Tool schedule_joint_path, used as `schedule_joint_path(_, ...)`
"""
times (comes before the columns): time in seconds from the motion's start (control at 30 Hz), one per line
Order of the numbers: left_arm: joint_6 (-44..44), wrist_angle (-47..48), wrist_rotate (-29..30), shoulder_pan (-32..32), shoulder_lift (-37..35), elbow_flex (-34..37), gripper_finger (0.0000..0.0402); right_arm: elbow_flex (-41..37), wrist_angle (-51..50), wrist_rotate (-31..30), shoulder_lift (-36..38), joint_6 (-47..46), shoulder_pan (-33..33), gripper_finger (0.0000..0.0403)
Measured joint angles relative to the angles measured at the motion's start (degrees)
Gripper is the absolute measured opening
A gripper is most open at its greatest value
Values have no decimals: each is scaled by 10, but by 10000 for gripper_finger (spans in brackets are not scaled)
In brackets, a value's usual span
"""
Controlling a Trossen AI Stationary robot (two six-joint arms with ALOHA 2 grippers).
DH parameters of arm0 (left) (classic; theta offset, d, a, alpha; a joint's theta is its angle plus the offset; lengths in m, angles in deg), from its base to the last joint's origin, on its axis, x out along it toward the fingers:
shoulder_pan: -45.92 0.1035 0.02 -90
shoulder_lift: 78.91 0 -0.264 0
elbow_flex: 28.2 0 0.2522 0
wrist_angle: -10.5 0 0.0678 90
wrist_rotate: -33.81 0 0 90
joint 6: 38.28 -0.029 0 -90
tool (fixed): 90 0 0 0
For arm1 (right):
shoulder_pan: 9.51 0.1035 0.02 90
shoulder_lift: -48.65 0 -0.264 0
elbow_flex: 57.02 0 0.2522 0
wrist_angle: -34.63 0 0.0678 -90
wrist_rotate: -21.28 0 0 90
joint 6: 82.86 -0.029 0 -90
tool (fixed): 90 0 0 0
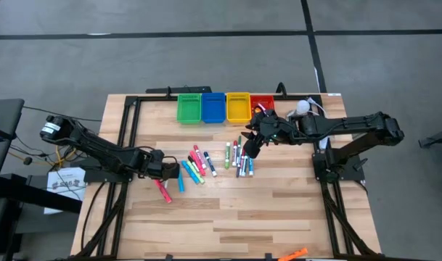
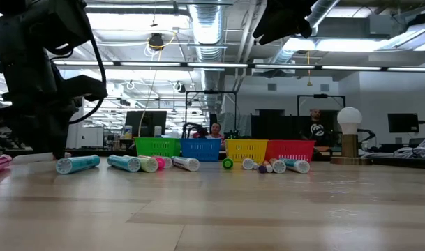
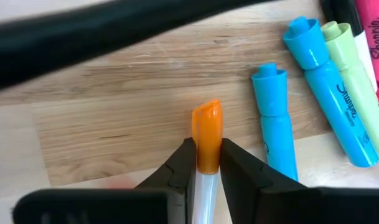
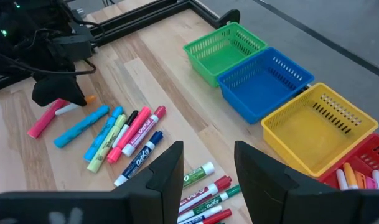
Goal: Pick & Place Markers
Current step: Put the orange mini marker into the red basket
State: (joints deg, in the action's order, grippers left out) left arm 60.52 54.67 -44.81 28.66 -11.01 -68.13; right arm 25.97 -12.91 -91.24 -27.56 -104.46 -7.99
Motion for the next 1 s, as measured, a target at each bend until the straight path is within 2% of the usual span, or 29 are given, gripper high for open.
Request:
schedule_joint_path(0.47, -29, 7, 44, 0, -83, -1, 61, 0, 0, 1, 0, -10, 0, 131)
schedule_joint_path(0.83, -68, -7, 117, 0, -143, -1, 61, 0, 1, 1, 0, -11, 0, 131)
schedule_joint_path(1.0, -111, -52, 158, 0, -153, -1, 61, 0, 2, 1, 0, -20, 0, 131)
